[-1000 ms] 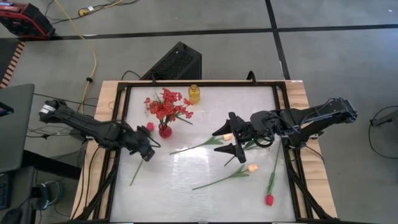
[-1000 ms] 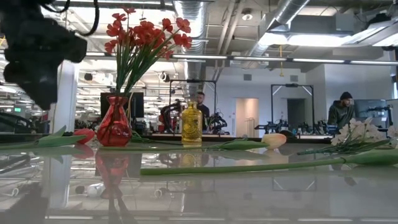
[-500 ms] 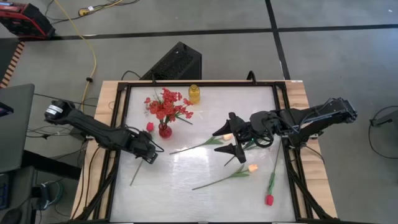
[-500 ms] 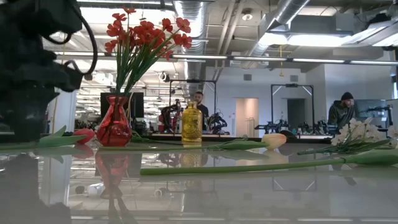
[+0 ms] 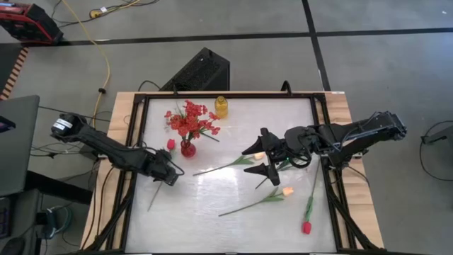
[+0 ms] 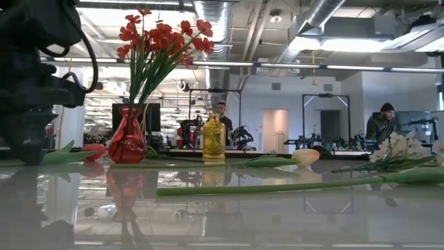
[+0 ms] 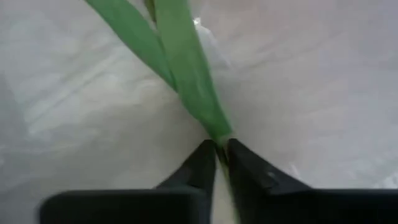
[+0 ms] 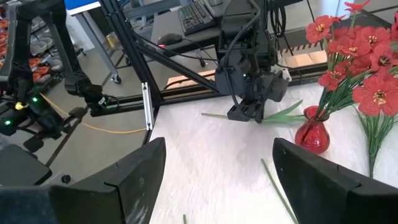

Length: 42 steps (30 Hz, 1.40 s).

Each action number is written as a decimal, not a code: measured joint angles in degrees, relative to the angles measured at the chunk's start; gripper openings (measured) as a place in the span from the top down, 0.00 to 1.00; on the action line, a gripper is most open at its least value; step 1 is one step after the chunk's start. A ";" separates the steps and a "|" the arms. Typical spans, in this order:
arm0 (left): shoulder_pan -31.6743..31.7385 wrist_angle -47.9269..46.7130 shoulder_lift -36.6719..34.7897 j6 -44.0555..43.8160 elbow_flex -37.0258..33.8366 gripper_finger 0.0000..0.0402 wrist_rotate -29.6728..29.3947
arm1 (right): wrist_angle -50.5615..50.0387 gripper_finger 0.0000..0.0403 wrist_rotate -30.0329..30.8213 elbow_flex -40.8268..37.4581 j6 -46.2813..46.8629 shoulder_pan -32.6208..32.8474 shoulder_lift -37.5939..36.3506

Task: Sort flowers into vase by color
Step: Put the left red tulip into the red flower vase

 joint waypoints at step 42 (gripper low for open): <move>-1.12 42.78 -50.42 56.68 4.35 1.00 -40.93 | -2.15 0.20 -0.37 -0.02 0.50 2.33 0.00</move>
